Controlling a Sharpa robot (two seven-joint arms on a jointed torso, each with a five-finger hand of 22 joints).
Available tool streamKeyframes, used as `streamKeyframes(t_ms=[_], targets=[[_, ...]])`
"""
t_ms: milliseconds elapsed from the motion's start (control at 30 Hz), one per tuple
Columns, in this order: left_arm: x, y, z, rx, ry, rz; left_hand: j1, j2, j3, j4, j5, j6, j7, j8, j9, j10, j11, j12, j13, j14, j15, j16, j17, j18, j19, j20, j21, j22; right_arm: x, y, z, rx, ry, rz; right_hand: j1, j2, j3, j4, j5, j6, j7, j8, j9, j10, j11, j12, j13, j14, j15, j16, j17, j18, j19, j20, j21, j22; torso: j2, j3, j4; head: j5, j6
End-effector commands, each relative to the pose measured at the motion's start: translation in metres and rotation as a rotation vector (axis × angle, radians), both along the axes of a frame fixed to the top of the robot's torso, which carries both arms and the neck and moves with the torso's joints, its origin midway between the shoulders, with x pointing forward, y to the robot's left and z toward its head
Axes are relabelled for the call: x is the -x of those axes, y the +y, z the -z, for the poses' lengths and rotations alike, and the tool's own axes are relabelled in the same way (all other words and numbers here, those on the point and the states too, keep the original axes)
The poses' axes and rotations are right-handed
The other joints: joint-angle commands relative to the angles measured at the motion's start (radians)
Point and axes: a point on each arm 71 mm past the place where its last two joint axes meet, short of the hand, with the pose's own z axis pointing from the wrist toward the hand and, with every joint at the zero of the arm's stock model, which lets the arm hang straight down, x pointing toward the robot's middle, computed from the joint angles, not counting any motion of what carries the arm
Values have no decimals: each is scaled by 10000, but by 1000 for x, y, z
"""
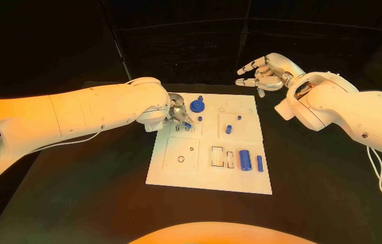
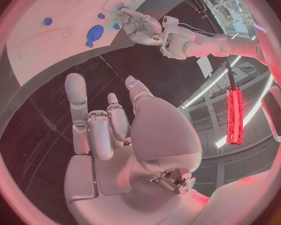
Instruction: Assemble the parts on the task board
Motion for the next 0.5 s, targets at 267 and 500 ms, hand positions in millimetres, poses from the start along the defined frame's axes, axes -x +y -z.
streamKeyframes(t_ms=[267,500], targets=[[3,4,-1,1,-952,-20,-126,51,1826,-1671,18,-62,-3,67,48,107,18,22,88,1020,-17,31,2633,-83,-26,-20,23,26,0,3,0,75,58,-334,-119,32,-83,214,422,-16,-18,71,-17,13,-50,7,-24,608,-93,-43,611,101,-41,-35,-86,-62,11,8,-4,94,-41],[5,4,4,-266,-914,36,-132,60,1845,-1673,17,-65,-1,73,54,111,19,25,88,1020,-17,31,2633,-85,-22,-20,27,34,0,5,0,97,102,-422,-115,33,-87,222,444,-18,-18,74,-17,13,-51,8,-25,610,-93,-43,614,101,-41,-35,-90,-67,15,-12,-27,125,-86]])
